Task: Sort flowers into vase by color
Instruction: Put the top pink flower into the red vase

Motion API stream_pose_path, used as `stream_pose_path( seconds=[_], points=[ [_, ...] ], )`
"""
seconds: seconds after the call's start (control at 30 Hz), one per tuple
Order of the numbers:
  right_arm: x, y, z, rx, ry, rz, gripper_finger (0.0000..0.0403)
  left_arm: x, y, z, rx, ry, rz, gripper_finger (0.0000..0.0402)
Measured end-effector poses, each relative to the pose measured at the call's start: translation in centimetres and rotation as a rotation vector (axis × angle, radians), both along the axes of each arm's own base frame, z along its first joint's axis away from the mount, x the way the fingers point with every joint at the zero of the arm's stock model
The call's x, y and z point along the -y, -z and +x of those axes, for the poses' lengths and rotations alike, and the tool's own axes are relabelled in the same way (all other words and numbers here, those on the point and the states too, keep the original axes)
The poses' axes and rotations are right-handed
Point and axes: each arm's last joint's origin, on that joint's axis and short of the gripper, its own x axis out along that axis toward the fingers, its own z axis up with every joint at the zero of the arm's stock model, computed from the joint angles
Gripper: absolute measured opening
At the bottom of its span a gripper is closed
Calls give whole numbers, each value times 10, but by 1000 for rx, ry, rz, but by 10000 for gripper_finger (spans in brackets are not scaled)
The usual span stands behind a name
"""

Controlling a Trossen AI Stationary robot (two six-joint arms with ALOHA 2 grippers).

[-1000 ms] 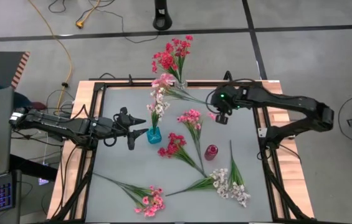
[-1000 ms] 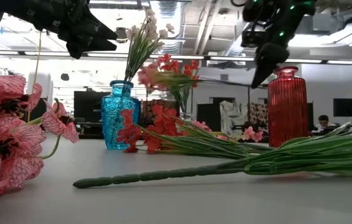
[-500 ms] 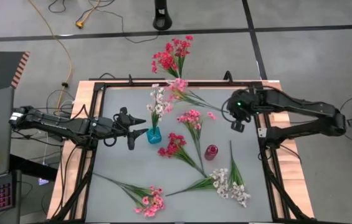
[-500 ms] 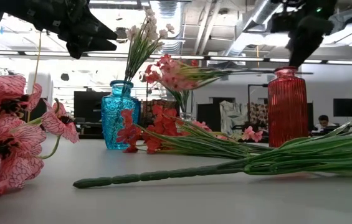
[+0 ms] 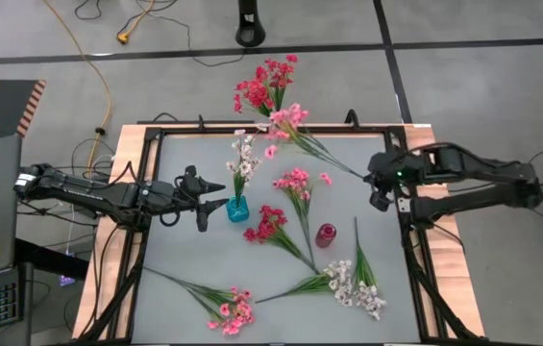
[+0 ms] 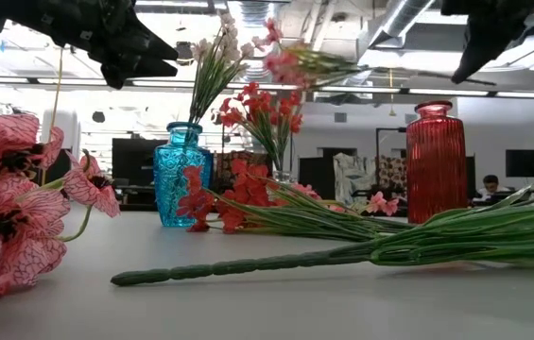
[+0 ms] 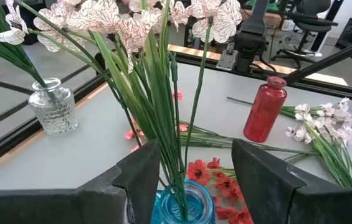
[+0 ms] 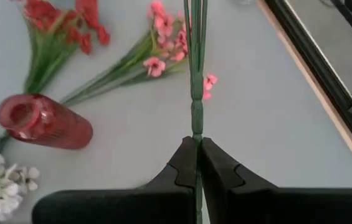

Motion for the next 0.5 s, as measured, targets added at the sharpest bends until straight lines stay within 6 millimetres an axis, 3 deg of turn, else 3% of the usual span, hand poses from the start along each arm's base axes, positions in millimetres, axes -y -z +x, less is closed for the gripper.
stream_pose_path(
  seconds=[0.27,0.5],
  points=[
    [-17,-8,-2,125,-25,-29,36,2,-4,1,38,59,0,187],
    [-33,-20,10,302,-108,-73,36,10,-25,4,242,209,31,187]
  ],
)
